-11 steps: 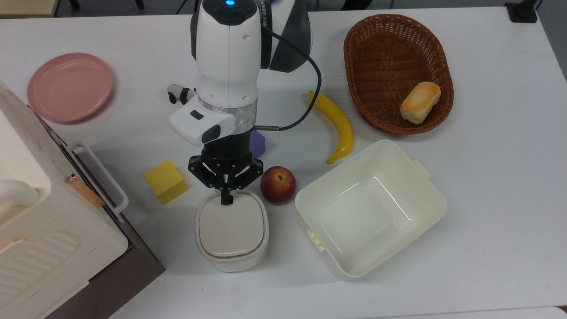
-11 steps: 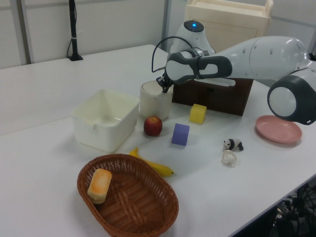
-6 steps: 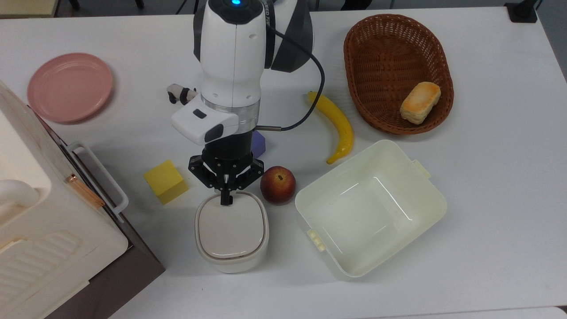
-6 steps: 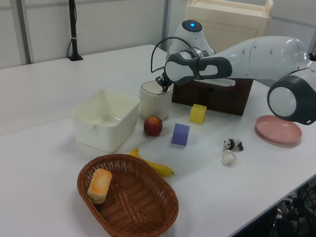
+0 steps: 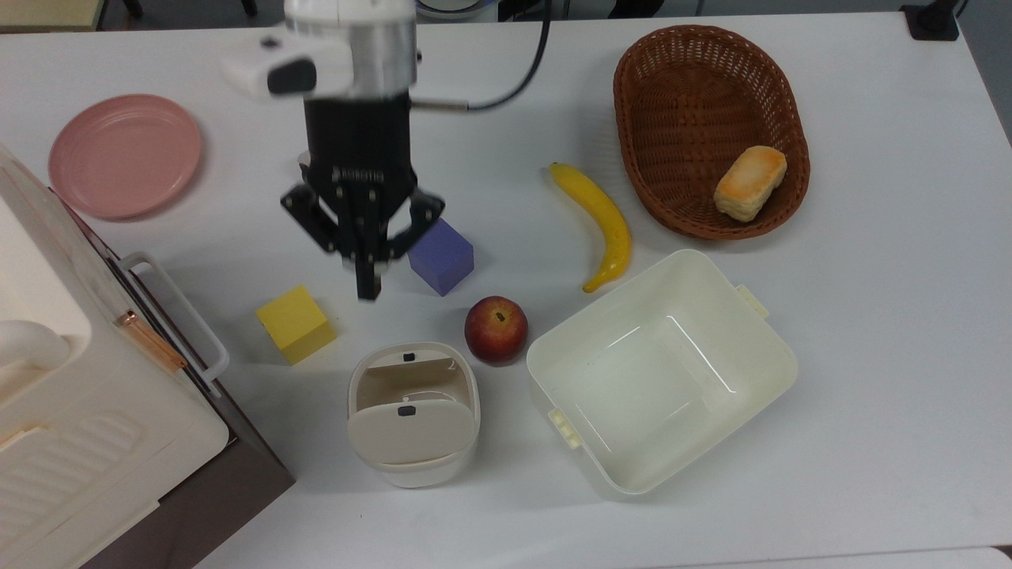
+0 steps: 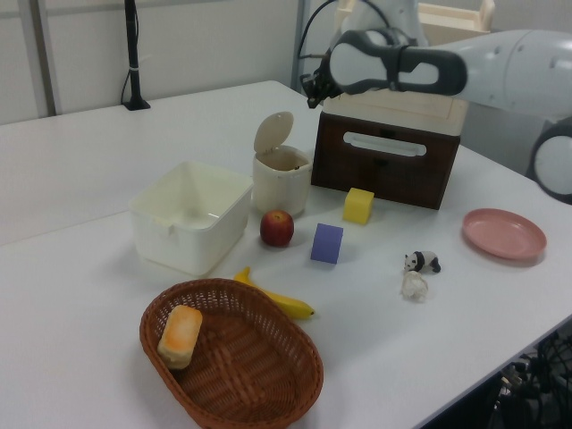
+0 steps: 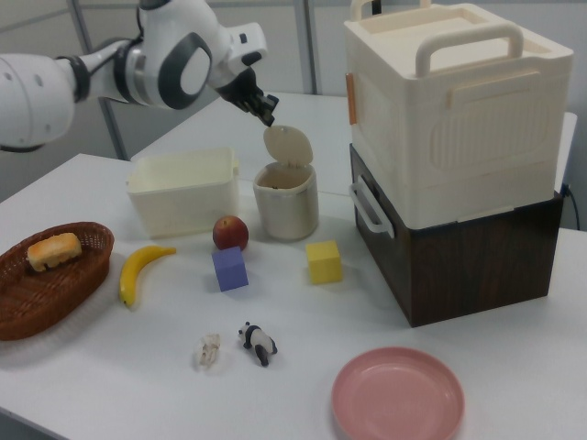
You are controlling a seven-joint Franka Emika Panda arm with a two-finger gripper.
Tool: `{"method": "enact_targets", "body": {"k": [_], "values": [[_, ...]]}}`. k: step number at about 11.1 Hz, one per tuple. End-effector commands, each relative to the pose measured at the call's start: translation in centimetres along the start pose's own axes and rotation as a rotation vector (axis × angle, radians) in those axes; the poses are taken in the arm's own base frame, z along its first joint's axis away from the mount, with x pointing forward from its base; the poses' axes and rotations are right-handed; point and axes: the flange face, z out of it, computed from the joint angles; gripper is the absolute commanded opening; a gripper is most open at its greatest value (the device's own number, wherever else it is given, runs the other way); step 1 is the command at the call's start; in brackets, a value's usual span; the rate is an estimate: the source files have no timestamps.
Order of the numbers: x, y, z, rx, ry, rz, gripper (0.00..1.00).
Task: Open the trash can
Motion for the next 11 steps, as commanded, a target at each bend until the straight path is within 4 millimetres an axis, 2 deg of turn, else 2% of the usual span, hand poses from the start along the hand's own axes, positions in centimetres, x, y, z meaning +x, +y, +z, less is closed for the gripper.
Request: {"method": "enact_targets", "body": {"k": [1,6,7,8,9,10,11], "values": [[-4.2,-0.5,-4.0,0.016,-0.115,0.002,0.0],[-7.7,-1.6,-9.4,0.012,-0.401,-0.025,0.02],[-8.6,-2.0,-9.8,0.011,-0.466,-0.033,0.06],[-9.4,-2.0,-10.4,0.007,-0.518,-0.047,0.16],[-10.2,-2.1,-10.4,0.001,-0.578,-0.056,0.37],[-10.5,-1.9,-10.6,-0.014,-0.607,-0.06,0.97],[-10.6,-1.6,-11.2,-0.03,-0.611,-0.067,1.0]]}}
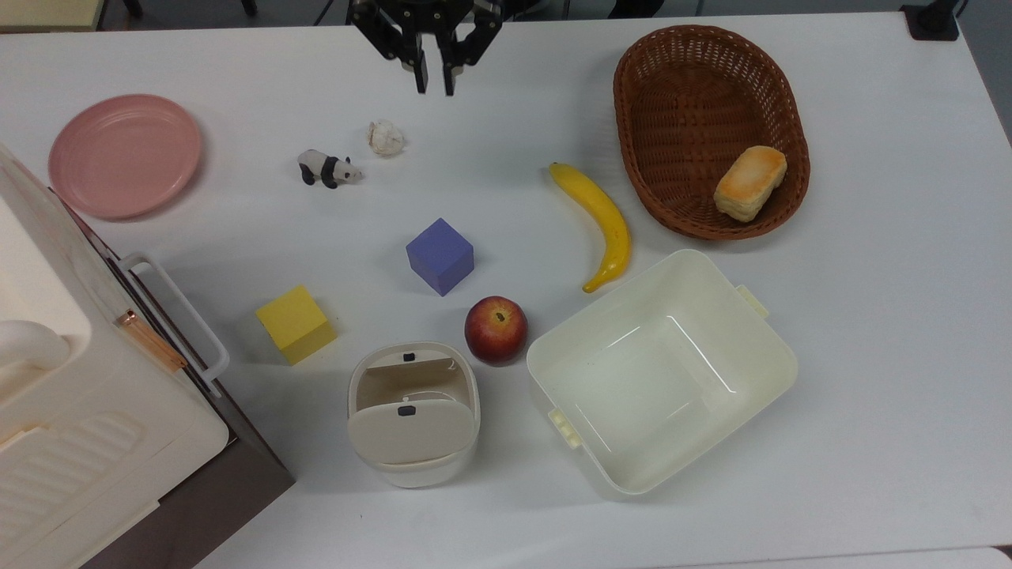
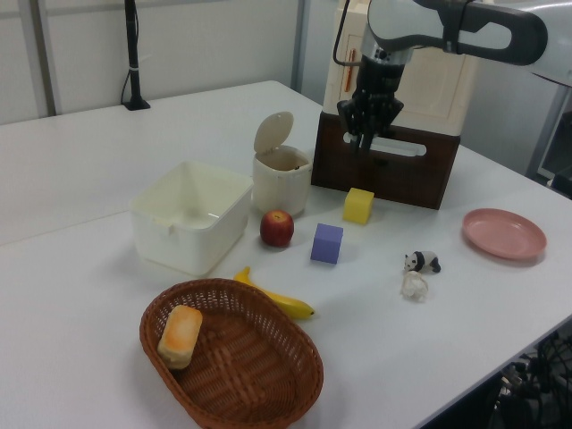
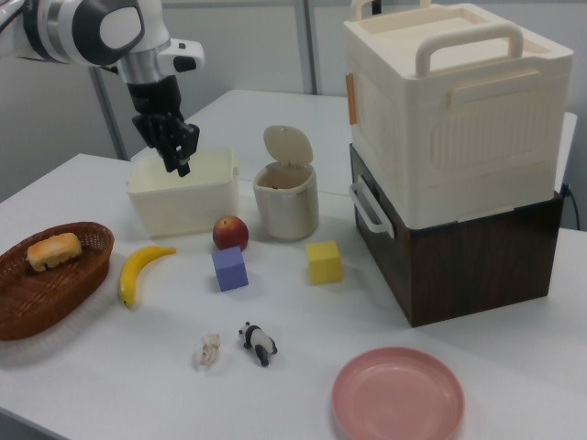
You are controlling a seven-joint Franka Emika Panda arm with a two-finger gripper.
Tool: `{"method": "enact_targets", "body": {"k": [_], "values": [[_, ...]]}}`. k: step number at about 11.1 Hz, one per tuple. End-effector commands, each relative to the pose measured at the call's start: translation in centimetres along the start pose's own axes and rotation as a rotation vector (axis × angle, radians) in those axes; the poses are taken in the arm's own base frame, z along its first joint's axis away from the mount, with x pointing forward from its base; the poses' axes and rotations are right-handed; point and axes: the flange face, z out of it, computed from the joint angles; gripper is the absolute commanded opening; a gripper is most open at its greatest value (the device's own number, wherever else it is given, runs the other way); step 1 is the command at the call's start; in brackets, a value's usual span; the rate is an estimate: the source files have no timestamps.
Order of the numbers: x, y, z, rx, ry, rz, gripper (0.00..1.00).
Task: Open the trash can
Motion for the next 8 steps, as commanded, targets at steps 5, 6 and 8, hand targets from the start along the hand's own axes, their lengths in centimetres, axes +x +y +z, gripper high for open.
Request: {"method": "enact_targets", "body": {"k": [5,6,8], "values": [[-2.3,2.1,-1.9,0.002,-0.023,0.064,1.0],[-2.2,2.5,-2.0,0.002,-0.02,0.057,1.0],[-2.2,2.5,-1.8,0.004,-0.026,-0.035,1.0]]}}
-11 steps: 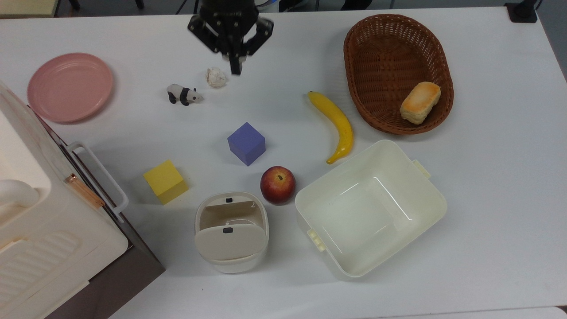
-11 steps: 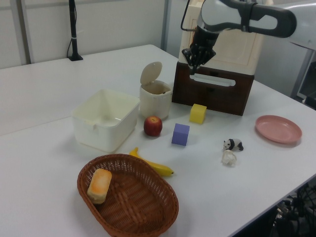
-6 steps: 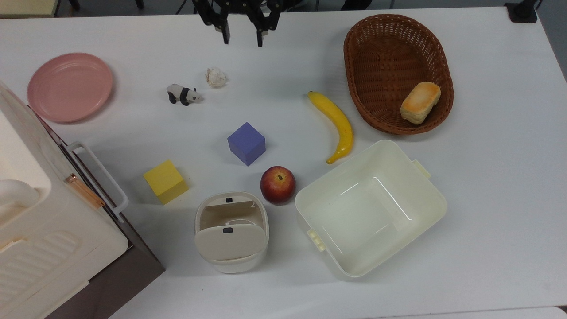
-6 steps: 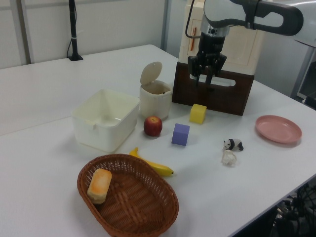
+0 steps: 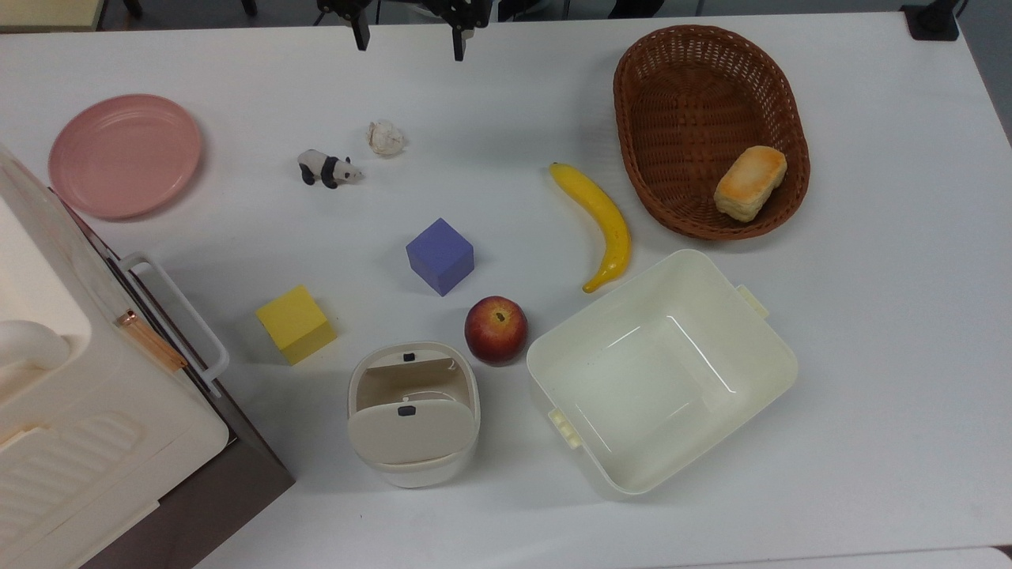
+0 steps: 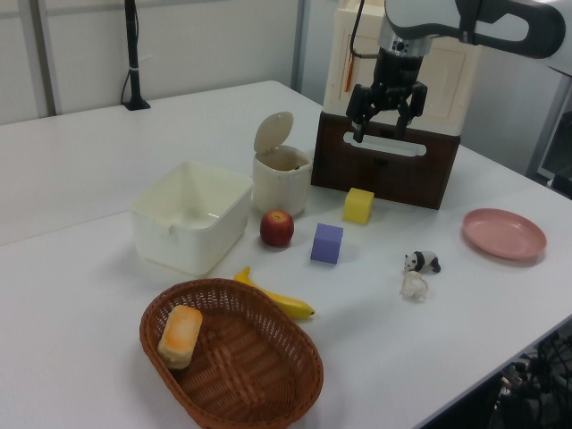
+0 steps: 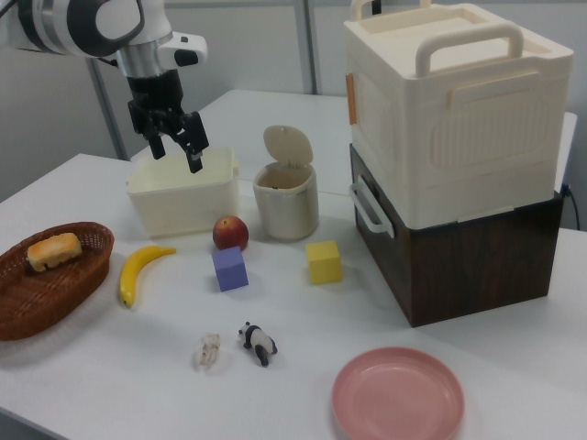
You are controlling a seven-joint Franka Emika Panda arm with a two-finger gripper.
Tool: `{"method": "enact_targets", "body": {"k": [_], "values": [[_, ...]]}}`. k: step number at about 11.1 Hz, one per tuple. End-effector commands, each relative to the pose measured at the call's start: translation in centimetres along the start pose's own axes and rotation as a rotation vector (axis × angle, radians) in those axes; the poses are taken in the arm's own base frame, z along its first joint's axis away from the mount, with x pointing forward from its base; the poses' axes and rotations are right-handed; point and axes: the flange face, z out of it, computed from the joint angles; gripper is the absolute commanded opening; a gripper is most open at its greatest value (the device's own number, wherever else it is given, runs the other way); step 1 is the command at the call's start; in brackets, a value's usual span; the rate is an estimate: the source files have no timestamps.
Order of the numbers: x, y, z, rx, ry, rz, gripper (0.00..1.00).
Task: Open the trash can
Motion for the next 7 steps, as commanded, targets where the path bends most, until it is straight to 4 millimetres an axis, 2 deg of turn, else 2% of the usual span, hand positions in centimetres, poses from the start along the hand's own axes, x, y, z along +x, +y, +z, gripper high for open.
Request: {"method": "enact_targets", "body": {"k": [1,7], "values": [[-1.08,0.27,0.17,0.008,-0.021,-0.081,1.0],[-1.02,0.1,0.27,0.016,-0.024,-0.079,1.0]]}}
